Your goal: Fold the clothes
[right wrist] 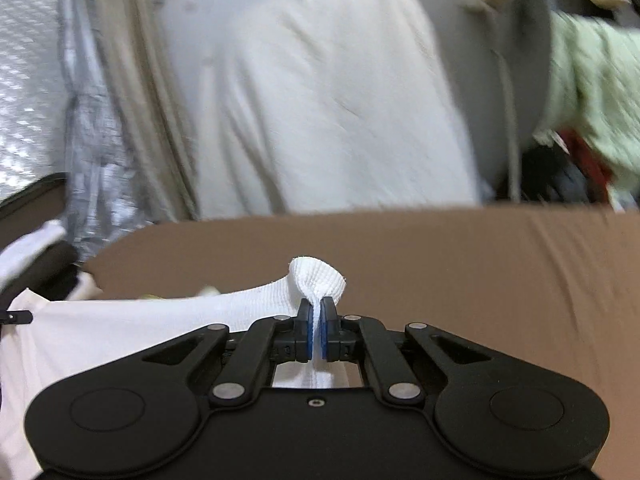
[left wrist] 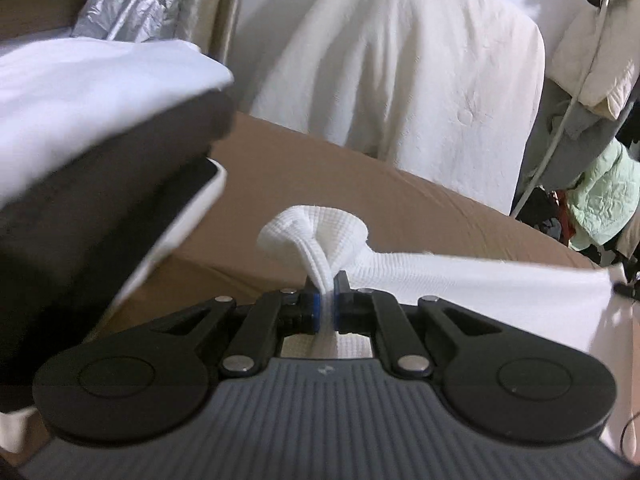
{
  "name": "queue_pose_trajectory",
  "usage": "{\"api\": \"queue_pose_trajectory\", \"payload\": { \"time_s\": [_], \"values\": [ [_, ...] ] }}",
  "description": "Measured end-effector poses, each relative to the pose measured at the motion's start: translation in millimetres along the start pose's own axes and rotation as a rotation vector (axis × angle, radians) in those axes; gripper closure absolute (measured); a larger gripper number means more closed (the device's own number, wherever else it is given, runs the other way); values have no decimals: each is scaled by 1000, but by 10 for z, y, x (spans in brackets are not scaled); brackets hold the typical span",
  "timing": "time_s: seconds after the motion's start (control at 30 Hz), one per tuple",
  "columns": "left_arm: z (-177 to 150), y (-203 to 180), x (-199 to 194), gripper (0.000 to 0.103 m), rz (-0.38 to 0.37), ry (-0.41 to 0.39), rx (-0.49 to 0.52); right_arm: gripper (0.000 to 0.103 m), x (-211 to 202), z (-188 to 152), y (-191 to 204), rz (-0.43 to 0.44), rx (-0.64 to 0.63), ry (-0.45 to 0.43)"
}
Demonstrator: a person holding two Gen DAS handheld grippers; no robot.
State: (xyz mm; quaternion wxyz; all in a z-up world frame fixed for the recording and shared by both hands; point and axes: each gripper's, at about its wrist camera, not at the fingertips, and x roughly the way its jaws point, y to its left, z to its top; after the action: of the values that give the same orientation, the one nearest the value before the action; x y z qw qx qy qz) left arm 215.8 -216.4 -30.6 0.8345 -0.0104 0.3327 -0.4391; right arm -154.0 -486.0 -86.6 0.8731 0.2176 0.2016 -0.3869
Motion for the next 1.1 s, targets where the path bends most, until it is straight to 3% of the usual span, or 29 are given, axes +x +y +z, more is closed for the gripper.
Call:
{"api": "queue_pose_trajectory", "payload": {
  "time_s": [0.1,0.17,0.2,0.23,0.3,0.37,0.43,0.47,0.53,0.67,0.77,0.83,0.9,0.93,0.97,1.0,1.03,1.1],
  "values": [
    [-120,187,411,92,67,80,-71,98,128,15,32,-34,-3,53],
    [-244,313,737,73,105,171,-118,98,213,25,53,-56,-5,89],
    [-285,368,865,74,128,228,-149,98,255,31,64,-67,-6,107],
    [-253,363,805,73,125,227,-147,95,298,36,74,-79,-7,125],
    [-151,323,587,61,104,196,-126,88,382,46,95,-101,-9,160],
    [-50,283,368,26,84,166,-105,88,467,56,117,-124,-11,196],
    [-53,300,130,7,62,191,-116,77,552,66,138,-146,-13,232],
    [-78,326,41,7,46,222,-131,69,457,23,133,-139,-4,230],
    [-209,390,-91,7,27,305,-172,66,215,-79,117,-116,17,219],
    [-459,401,-253,9,93,395,-149,66,-142,-407,91,-55,54,224],
    [-590,322,-405,9,56,424,-87,65,-402,-654,60,-20,83,224],
    [-740,326,-442,11,32,457,-97,62,-541,-784,16,-18,101,221],
    [-890,345,-466,31,23,490,-106,59,-640,-873,-32,-19,117,221],
    [-961,362,-473,48,31,506,-107,57,-690,-917,-57,-19,125,221],
    [-1000,362,-509,75,43,497,-90,56,-739,-961,-81,-20,133,222],
    [-991,339,-575,88,19,484,-82,56,-789,-1006,-106,-20,141,222],
    [-971,311,-646,92,-15,472,-78,56,-839,-1050,-130,-20,149,222],
    [-934,256,-827,93,-6,410,-52,56,-938,-1139,-179,-21,165,223]
  ]
}}
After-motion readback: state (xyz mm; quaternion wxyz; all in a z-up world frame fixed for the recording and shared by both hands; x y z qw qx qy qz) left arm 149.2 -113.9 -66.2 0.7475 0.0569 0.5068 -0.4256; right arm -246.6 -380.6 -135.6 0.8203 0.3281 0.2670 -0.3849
